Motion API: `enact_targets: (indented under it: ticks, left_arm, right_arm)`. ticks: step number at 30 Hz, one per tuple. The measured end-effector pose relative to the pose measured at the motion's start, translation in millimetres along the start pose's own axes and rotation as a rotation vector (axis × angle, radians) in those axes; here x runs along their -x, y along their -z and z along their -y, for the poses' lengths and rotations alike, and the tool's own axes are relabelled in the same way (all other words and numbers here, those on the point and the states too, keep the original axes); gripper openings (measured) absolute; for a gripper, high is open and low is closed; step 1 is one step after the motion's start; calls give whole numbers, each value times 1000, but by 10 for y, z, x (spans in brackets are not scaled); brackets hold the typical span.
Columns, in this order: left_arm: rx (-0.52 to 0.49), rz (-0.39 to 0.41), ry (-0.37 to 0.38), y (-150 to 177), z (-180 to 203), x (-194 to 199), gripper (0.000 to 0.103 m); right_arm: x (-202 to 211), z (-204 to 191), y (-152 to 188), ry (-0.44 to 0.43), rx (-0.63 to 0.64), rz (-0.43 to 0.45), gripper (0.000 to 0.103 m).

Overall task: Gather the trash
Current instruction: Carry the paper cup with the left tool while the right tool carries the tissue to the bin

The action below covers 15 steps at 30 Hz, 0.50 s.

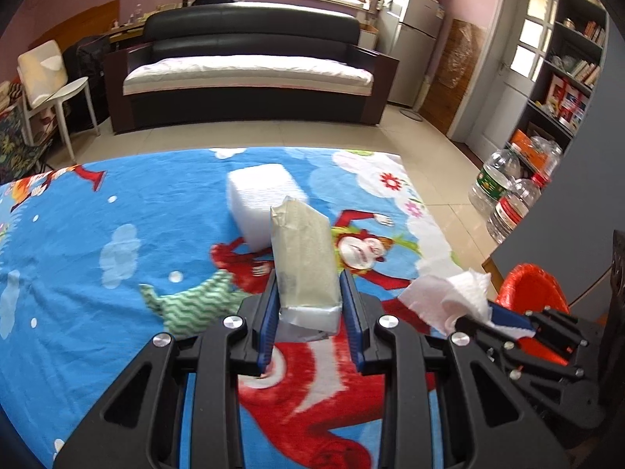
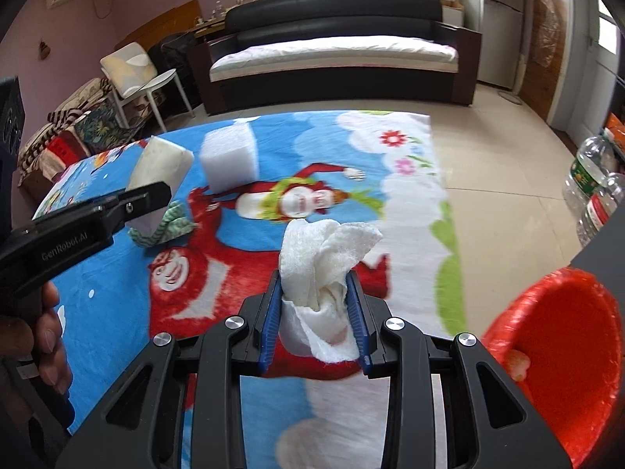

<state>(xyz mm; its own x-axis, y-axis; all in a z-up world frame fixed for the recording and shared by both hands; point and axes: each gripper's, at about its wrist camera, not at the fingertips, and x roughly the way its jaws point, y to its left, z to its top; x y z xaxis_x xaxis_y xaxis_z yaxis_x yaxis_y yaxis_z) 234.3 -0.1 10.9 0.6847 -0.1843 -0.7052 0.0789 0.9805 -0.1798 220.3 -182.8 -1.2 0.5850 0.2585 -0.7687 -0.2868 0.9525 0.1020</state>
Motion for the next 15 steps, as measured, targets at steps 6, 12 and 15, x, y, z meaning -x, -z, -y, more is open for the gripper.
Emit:
enact_targets:
  ticks: [6, 12, 15]
  left_arm:
    - [-58, -3, 38, 42, 341, -14, 29]
    - [-131, -6, 69, 125, 700, -5, 29]
    - [-158, -3, 88, 159, 874, 18, 29]
  right_arm:
    - [217, 317, 54, 34, -34, 26, 31]
    - [457, 634, 152, 67, -70, 50, 31]
    - [552, 791, 214, 84, -89, 56, 31]
